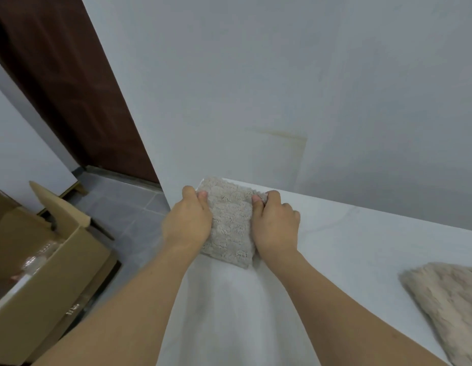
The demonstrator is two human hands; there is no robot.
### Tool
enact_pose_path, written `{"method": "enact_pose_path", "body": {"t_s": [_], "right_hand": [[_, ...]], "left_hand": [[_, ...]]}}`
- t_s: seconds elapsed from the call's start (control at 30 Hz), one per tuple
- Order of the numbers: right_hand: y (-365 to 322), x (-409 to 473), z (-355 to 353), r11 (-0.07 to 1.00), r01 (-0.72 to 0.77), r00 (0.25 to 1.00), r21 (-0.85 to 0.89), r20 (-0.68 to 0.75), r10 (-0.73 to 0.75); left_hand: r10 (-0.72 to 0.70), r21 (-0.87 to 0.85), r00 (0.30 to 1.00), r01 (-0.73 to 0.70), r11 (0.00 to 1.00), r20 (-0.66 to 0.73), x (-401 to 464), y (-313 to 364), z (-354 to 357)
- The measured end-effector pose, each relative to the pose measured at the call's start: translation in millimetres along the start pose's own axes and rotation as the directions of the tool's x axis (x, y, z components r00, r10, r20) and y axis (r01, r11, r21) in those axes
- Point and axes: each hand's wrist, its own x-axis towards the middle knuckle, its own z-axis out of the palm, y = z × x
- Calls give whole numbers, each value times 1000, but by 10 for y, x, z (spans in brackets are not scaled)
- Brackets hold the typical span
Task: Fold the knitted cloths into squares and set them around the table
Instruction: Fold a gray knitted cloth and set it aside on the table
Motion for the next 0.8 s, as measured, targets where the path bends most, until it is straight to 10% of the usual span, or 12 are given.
{"method": "enact_pose_path", "body": {"t_s": [0.8], "right_hand": [[63, 409, 238, 1000, 27, 1000, -14, 3, -27]], "left_hand": [[-8, 47, 999, 10, 999, -40, 361, -23, 204]]}}
